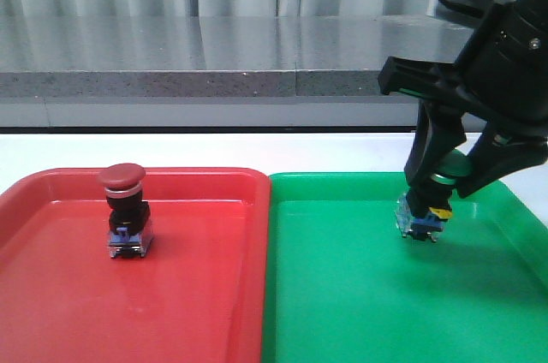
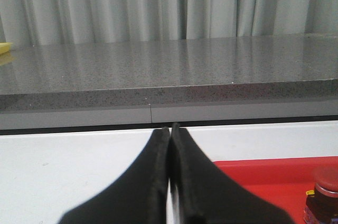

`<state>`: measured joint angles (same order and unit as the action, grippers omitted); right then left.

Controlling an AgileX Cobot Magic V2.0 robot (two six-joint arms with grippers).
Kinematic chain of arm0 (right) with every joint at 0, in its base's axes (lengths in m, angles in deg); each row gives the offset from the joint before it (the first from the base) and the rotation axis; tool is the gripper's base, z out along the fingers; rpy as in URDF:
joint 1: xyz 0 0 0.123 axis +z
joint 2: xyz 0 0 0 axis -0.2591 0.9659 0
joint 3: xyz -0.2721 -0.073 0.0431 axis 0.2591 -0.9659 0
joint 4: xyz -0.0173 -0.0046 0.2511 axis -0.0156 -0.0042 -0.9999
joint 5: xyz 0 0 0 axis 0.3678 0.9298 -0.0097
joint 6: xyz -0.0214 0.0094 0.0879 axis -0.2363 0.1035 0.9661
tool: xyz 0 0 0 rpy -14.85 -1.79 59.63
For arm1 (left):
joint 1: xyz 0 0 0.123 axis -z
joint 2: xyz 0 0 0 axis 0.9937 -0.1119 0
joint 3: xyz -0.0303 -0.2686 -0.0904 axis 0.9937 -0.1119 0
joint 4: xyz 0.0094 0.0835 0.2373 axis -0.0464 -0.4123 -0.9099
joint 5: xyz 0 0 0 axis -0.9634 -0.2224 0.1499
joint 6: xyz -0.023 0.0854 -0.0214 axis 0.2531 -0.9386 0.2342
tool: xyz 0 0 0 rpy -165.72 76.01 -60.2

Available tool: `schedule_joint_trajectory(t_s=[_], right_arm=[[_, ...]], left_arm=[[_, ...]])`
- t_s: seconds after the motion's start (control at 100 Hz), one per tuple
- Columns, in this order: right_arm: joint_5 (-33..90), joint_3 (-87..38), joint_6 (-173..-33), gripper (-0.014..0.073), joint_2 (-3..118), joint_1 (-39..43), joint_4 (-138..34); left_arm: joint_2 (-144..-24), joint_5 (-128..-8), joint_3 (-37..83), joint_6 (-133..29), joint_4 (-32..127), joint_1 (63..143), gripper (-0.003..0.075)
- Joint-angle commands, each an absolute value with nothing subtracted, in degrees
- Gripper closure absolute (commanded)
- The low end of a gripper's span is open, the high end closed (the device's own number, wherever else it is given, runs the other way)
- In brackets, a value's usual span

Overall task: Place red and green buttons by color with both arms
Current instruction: 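Lower the held button onto the green tray, then open the right gripper and raise it away from the button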

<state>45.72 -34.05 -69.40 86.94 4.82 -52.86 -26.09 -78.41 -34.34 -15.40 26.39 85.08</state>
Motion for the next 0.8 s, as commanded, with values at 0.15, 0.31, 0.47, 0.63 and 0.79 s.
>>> schedule_joint_trajectory(t_s=[0.15, 0.31, 0.47, 0.63, 0.79], right_arm=[[43.8, -33.2, -69.6, 0.0384, 87.3, 4.8, -53.9], [45.3, -33.2, -70.8, 0.0362, 88.7, 4.8, -53.7], [45.2, -33.2, -73.5, 0.0075, 88.7, 4.8, -53.7], [45.0, -33.2, -73.5, -0.0071, 88.4, 4.8, -53.8], [44.0, -33.2, -73.5, -0.0062, 85.0, 4.8, -53.8]], left_arm=[[-24.2, -83.4, -35.0, -15.0, 27.0, 85.1, 0.0741], [-24.2, -83.4, -35.0, -15.0, 27.0, 85.1, 0.0741], [-24.2, -83.4, -35.0, -15.0, 27.0, 85.1, 0.0741], [-24.2, -83.4, -35.0, -15.0, 27.0, 85.1, 0.0741], [-24.2, -83.4, -35.0, -15.0, 27.0, 85.1, 0.0741]])
